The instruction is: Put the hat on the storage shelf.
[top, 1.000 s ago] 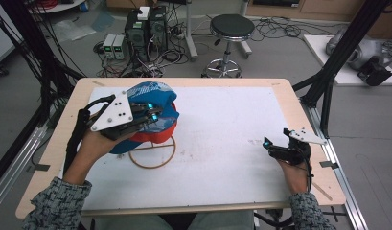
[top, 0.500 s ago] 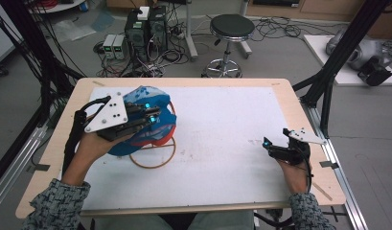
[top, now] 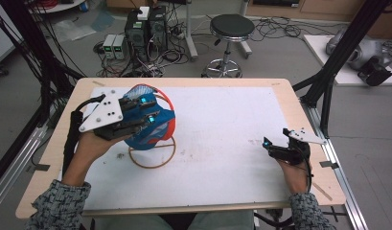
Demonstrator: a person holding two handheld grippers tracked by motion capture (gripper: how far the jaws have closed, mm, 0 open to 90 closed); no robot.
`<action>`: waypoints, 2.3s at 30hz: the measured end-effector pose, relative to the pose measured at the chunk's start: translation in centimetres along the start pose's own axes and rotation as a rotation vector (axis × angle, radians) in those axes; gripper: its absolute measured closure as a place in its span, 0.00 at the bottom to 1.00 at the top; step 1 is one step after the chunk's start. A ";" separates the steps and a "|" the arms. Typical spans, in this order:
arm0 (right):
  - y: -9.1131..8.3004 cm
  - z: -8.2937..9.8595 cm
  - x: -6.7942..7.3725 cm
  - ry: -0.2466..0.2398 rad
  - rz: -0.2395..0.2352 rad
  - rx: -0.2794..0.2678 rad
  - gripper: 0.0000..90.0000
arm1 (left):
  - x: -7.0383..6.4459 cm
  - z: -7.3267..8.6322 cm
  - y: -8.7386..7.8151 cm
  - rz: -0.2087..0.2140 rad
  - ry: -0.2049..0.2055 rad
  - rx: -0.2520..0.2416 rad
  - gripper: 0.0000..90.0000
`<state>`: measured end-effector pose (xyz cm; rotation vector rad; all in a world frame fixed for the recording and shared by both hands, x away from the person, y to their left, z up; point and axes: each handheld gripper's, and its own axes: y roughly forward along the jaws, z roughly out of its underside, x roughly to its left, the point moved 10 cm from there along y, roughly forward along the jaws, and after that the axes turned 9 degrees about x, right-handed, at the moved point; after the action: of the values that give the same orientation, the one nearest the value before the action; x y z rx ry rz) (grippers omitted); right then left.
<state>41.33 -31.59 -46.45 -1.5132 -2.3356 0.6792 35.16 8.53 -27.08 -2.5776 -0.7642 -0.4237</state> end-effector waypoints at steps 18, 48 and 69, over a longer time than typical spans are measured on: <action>0.0 -0.2 -0.5 0.016 0.008 -0.015 0.13 | 4.8 2.0 -5.0 -0.192 -0.173 -0.047 0.59; 0.5 -1.2 -1.2 0.064 0.000 -0.068 0.14 | 8.9 14.8 -7.5 -0.397 -0.475 0.070 0.36; 0.4 -1.1 -1.2 0.069 -0.002 -0.066 0.14 | 7.0 21.1 -8.1 -0.435 -0.576 0.128 0.36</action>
<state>42.68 -32.29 -45.71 -1.5367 -2.3289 0.5449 39.72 27.78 -40.15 -2.4117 -1.5042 0.2641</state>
